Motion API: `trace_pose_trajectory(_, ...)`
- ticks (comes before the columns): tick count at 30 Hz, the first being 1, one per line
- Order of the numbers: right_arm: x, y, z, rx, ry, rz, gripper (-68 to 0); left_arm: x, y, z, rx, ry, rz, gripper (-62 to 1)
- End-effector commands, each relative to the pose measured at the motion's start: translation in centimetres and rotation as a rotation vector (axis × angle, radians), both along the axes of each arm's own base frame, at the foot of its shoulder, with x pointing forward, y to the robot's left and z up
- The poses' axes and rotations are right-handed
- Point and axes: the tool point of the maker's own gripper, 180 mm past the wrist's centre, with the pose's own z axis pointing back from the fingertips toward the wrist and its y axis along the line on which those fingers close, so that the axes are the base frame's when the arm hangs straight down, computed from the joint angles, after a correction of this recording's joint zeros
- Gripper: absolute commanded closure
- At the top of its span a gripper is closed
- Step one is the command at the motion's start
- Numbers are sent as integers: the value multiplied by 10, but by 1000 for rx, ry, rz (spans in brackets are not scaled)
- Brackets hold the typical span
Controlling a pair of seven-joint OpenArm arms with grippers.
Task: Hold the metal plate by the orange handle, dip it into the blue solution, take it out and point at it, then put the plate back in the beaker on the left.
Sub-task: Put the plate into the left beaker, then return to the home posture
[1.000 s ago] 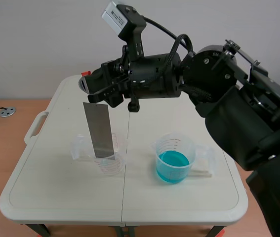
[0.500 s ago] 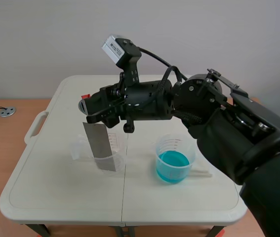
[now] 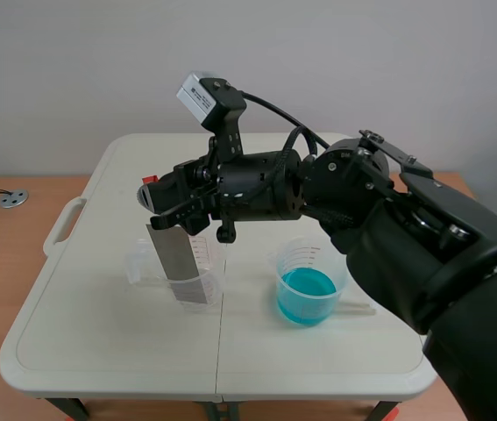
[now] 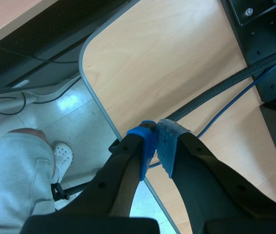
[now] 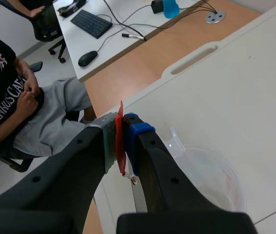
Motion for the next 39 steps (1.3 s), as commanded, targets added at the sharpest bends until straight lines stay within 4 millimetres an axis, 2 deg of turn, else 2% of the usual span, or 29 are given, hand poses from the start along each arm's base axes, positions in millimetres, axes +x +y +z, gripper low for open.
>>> trace_pose_trajectory(1, 5, 1, 12, 23, -28, -4, -11, 0, -3, 2, -11, -5, 5, -47)
trace_pose_trajectory(6, 6, 0, 11, 19, -28, -5, -11, 0, -3, 2, -11, -5, 5, -47)
trace_pose_trajectory(15, 18, -7, 5, -5, 1, -82, -11, -3, -1, 0, 0, 15, 4, -47)
trace_pose_trajectory(17, 19, -9, 3, -13, 7, -91, -31, -4, -1, 0, 2, 18, 4, -50)
trace_pose_trajectory(19, 21, -11, 1, -22, 14, -103, -96, -4, -1, 0, 4, 21, 0, -112)
trace_pose_trajectory(21, 21, -12, 1, -24, 14, -105, -178, -5, -1, -1, 7, 22, -10, -237)
trace_pose_trajectory(23, 22, -13, 0, -28, 14, -107, -274, -5, -2, -1, 4, 23, -11, -414)
trace_pose_trajectory(25, 22, -15, -1, -31, 12, -110, -368, -5, -2, -1, 4, 24, -10, -623)
trace_pose_trajectory(27, 23, -17, -2, -36, 10, -112, -446, -5, -2, -1, 4, 23, -3, -623)
trace_pose_trajectory(33, 28, -23, -5, -68, -19, -128, -601, -5, -1, -1, 11, 18, 1, -623)
trace_pose_trajectory(36, 32, -29, -6, -87, -41, -144, -663, -5, -1, -1, 11, 18, 0, -623)
trace_pose_trajectory(39, 37, -38, -6, -91, -43, -169, -664, -5, -1, -1, 10, 18, 1, -623)
